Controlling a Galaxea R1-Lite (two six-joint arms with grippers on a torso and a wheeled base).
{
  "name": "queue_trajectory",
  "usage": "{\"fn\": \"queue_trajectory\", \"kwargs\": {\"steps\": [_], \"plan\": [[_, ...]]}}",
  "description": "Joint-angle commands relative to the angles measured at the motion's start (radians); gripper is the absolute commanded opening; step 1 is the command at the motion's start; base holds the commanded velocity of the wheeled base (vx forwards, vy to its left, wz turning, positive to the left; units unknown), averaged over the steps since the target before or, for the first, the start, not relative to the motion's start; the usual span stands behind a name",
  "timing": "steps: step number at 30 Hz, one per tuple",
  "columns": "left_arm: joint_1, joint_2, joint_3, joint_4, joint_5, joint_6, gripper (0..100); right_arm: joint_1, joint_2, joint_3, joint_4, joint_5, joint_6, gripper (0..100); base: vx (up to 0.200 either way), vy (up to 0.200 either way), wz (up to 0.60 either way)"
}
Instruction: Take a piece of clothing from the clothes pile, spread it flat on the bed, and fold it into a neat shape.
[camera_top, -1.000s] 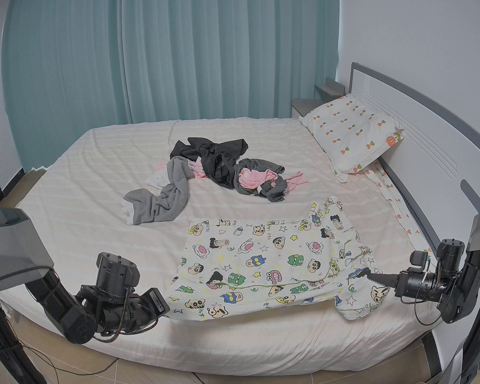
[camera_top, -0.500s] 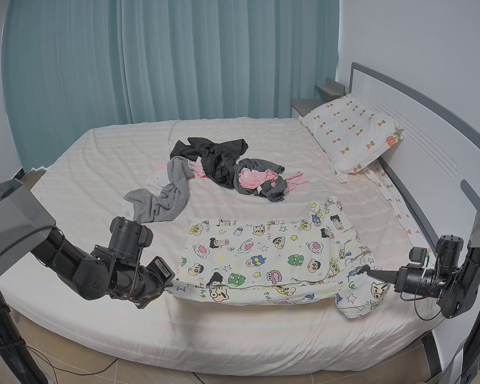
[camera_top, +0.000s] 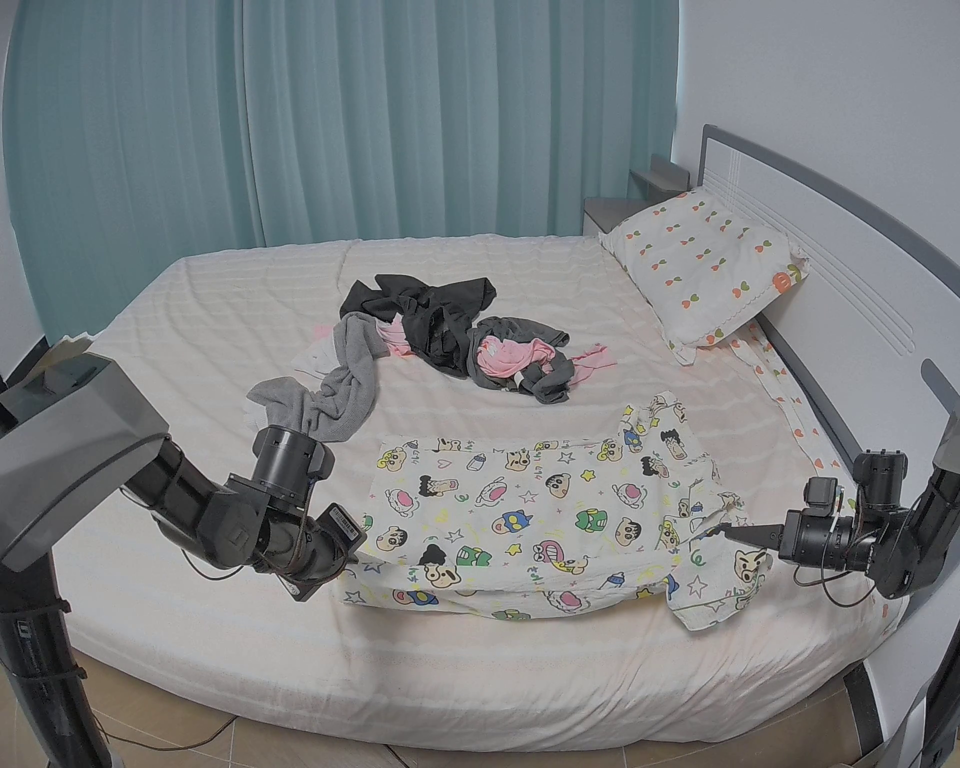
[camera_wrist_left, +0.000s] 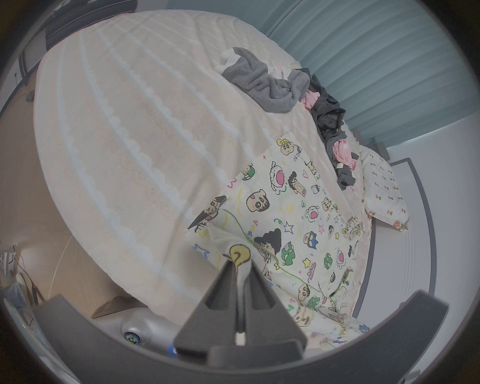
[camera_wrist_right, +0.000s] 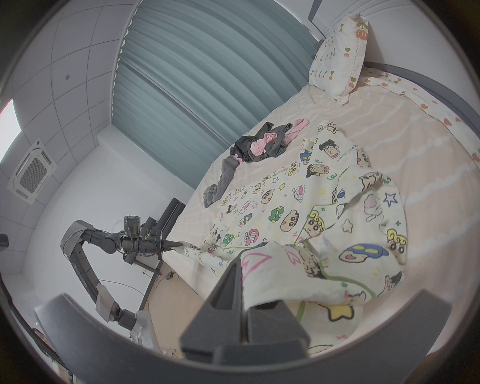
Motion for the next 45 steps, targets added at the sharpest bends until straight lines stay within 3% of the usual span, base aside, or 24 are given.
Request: {"fn": "queue_trajectory", "kwargs": {"steps": [1, 8, 21, 26, 33, 34, 35, 45], "plan": [[0.004, 0.087, -0.068, 0.011, 0.002, 0.002, 0, 0.005, 0.05, -0.061, 0.013, -0.01, 0.0, 0, 0.0, 0.0, 0.0], [0.004, 0.152, -0.159, 0.054, 0.07, 0.065, 0, 0.012, 0.125, -0.125, 0.02, -0.01, -0.001, 0, 0.0, 0.0, 0.0], [0.004, 0.248, -0.332, 0.112, 0.121, 0.094, 0, 0.012, 0.222, -0.242, 0.045, -0.032, -0.001, 0, 0.0, 0.0, 0.0], [0.002, 0.294, -0.401, 0.143, 0.162, 0.126, 0, 0.005, 0.233, -0.317, 0.119, -0.053, 0.0, 0, 0.0, 0.0, 0.0], [0.001, 0.328, -0.461, 0.196, 0.164, 0.126, 0, 0.002, 0.262, -0.372, 0.168, -0.076, -0.001, 0, 0.0, 0.0, 0.0], [0.001, 0.33, -0.473, 0.207, 0.164, 0.126, 100, 0.003, 0.276, -0.384, 0.169, -0.084, 0.0, 0, 0.0, 0.0, 0.0], [0.001, 0.33, -0.473, 0.207, 0.164, 0.126, 100, 0.003, 0.276, -0.384, 0.169, -0.084, 0.0, 100, 0.0, 0.0, 0.0], [0.04, 0.337, -0.551, 0.279, 0.162, 0.115, 100, -0.038, 0.273, -0.406, 0.206, -0.167, 0.0, 100, 0.0, 0.0, 0.0]]}}
